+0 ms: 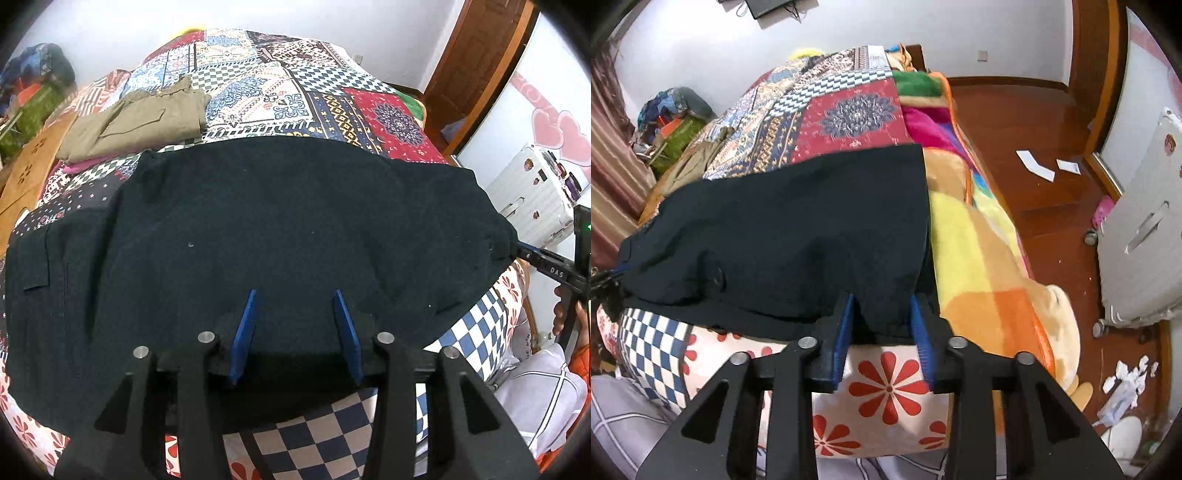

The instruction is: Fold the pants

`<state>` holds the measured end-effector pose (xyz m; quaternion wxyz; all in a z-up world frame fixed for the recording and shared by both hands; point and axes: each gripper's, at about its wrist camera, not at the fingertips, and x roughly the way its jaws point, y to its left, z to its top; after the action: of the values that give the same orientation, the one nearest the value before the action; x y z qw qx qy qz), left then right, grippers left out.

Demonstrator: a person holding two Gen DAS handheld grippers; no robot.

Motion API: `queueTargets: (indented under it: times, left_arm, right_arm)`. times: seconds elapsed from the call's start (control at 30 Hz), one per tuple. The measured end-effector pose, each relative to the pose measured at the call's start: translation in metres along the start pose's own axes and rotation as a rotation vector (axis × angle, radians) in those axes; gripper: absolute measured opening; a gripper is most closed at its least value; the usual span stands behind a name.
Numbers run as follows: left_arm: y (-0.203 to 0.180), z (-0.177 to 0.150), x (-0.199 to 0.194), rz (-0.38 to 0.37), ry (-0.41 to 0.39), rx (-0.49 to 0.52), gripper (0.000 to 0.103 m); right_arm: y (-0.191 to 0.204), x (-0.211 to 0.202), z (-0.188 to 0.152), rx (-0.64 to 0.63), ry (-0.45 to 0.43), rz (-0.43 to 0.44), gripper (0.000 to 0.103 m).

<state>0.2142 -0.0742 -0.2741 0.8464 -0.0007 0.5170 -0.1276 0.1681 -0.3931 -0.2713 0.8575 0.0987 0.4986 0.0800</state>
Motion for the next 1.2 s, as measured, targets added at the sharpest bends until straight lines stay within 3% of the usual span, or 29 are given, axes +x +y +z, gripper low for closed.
queueTargets:
  times: [0.07,0.3,0.5,0.83,1.2]
  left_arm:
    - [0.000,0.000,0.000,0.002,-0.001,0.002,0.044]
    - [0.000,-0.001,0.000,0.005,-0.004,0.000,0.044]
    - [-0.001,0.000,-0.001,0.012,0.004,0.007,0.044]
    - [0.007,-0.003,-0.004,0.025,0.008,0.006,0.058]
    - [0.013,-0.014,-0.007,0.006,-0.004,-0.022,0.062]
  right_arm:
    - [0.002,0.000,-0.001,-0.009,-0.008,0.002,0.032]
    - [0.006,-0.004,0.000,-0.020,-0.048,0.012,0.015]
    - [0.014,-0.013,0.003,-0.086,-0.108,-0.058,0.014]
    - [0.009,-0.023,0.003,-0.113,-0.144,-0.125,0.013]
    - [0.004,0.002,-0.006,-0.093,-0.049,-0.108,0.014]
